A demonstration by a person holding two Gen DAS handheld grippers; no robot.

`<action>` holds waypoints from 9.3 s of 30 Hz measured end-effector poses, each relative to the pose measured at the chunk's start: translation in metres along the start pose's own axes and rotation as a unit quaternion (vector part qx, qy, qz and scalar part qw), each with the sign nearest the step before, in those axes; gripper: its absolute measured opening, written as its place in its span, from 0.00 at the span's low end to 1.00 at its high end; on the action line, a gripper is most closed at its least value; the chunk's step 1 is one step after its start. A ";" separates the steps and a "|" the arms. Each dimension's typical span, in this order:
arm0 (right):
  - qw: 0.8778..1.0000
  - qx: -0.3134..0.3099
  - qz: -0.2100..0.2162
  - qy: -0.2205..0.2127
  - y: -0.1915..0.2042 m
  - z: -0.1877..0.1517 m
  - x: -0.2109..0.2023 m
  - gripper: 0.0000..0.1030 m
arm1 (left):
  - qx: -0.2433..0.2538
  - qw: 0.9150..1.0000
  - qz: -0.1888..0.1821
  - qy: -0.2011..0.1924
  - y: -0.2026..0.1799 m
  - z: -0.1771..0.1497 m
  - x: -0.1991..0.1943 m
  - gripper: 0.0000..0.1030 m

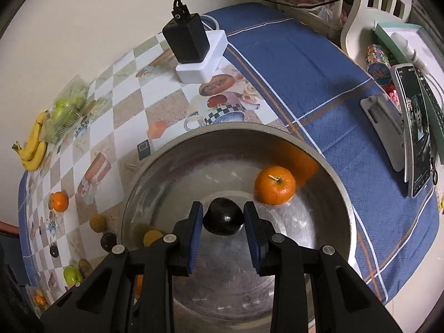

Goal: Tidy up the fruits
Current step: 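Carry the orange and plum over the steel bowl and release both, then move both open tools back toward the remaining fruits, then grasp the dark plum with the left tool while the right tool grasps a yellow fruit, then carry the dark plum and yellow fruit over the steel bowl with both tools, then open the left tool to drop the plum while the right tool releases the yellow fruit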

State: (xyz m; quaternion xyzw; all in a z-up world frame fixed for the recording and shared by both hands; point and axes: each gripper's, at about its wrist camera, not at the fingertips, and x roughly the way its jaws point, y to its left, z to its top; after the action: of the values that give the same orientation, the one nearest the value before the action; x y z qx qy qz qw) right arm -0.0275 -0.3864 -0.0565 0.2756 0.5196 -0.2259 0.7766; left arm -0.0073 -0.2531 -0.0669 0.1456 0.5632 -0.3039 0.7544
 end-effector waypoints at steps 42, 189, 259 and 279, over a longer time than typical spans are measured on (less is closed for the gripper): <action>1.000 0.013 0.009 -0.024 0.002 0.002 -0.012 0.62 | -0.192 0.980 0.026 -0.054 0.103 0.005 -0.039 0.49; 0.988 -0.156 0.000 -0.009 0.103 -0.008 0.003 0.26 | -0.276 0.952 0.060 -0.119 0.230 -0.016 -0.094 0.26; 1.000 -0.008 0.009 -0.004 -0.008 0.022 0.016 0.28 | -0.040 0.997 -0.054 -0.039 0.018 0.037 0.011 0.28; 1.000 -0.016 0.010 -0.018 -0.005 0.026 0.006 0.28 | -0.033 0.996 -0.060 -0.054 0.015 0.038 -0.002 0.50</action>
State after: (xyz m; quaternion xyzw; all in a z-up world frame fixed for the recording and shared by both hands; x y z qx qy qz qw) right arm -0.0110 -0.4073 -0.0551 0.2643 0.5066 -0.2152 0.7920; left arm 0.0306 -0.2626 -0.0541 0.0702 0.5392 -0.3378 0.7682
